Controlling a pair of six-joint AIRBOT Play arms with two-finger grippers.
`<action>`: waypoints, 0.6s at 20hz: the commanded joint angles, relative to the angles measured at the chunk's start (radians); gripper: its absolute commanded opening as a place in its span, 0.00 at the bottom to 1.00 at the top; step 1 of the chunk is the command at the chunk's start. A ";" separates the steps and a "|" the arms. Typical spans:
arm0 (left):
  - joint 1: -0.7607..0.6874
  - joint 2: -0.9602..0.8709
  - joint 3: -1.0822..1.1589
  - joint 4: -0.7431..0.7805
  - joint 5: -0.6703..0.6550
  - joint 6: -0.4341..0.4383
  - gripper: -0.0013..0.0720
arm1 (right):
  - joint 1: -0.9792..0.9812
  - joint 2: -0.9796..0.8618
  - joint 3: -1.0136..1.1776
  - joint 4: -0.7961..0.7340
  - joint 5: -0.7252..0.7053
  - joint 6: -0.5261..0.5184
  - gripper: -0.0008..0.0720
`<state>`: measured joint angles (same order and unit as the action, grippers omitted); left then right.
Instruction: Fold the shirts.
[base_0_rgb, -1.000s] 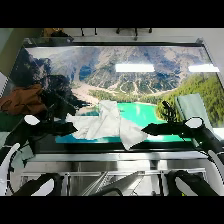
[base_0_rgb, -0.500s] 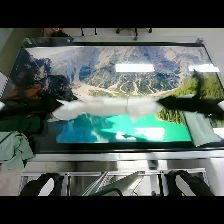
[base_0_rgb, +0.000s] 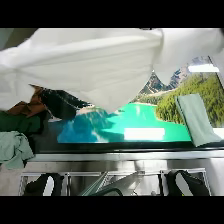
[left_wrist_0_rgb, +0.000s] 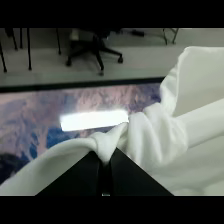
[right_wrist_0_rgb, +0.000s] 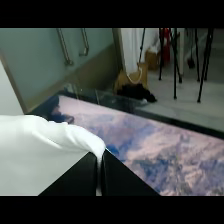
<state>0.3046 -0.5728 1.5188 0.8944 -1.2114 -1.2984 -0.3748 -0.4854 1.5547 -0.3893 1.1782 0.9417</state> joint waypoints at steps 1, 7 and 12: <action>-0.059 0.026 0.112 -0.005 0.034 0.000 0.04 | -0.008 0.007 0.044 0.128 0.006 -0.056 0.04; -0.267 -0.155 -0.026 -0.004 -0.094 -0.013 0.04 | -0.008 -0.096 -0.070 0.133 0.157 -0.010 0.04; -0.404 -0.393 -0.324 0.003 -0.081 -0.011 0.04 | -0.008 -0.204 -0.453 0.132 0.172 -0.004 0.04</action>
<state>-0.0326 -0.8421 1.3376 0.8997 -1.2900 -1.3090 -0.3828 -0.6304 1.2926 -0.2672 1.3285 0.9310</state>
